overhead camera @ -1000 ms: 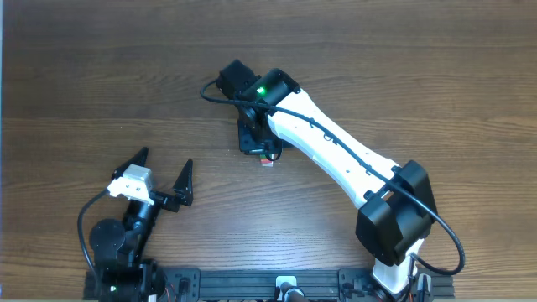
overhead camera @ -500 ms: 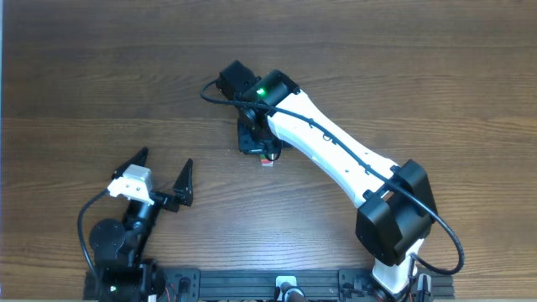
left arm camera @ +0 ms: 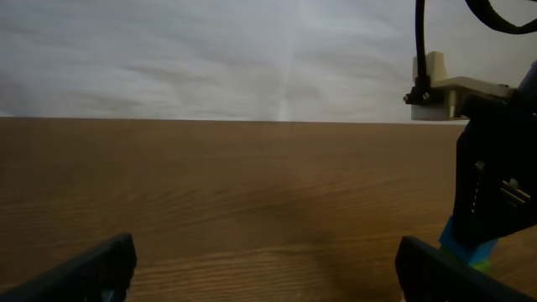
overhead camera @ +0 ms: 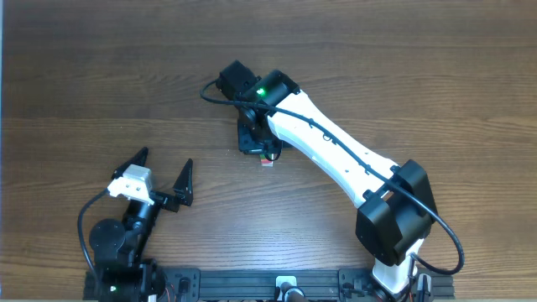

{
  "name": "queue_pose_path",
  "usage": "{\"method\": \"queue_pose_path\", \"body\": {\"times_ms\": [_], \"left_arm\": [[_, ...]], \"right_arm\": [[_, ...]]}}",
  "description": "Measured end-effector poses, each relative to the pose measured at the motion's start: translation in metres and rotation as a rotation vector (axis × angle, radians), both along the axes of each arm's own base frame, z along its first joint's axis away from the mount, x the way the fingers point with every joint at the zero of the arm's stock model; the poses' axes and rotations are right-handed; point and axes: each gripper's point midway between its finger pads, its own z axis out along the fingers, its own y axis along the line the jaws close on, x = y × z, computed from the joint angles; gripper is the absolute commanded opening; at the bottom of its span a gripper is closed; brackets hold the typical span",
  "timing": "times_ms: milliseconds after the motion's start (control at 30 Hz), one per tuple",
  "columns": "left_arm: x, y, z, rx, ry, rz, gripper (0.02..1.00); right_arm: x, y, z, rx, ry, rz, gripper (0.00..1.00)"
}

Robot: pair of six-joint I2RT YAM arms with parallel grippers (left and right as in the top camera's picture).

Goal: Stack Cubes

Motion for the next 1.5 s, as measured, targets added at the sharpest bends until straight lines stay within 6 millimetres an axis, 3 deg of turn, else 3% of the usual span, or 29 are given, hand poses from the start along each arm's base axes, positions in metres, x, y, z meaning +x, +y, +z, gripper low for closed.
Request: {"method": "queue_pose_path", "body": {"times_ms": [933, 1033, 1233, 1500], "left_arm": [[0.0, 0.0, 0.0, 0.0, 0.0, 0.0, 0.996], [0.0, 0.0, 0.0, 0.0, 0.0, 0.0, 0.998], [0.0, 0.0, 0.0, 0.0, 0.0, 0.0, 0.996], [0.0, 0.0, 0.0, 0.0, 0.0, 0.0, 0.998]], "right_arm": [[-0.0012, -0.0011, -0.0025, -0.001, 0.004, -0.021, 0.012], [-0.0012, -0.0011, -0.0025, -0.001, 0.004, -0.023, 0.077], [-0.0015, -0.0007, -0.0025, 0.001, 0.006, -0.028, 0.318], [-0.0035, -0.0023, -0.0059, -0.005, 0.014, -0.026, 0.389]]}}
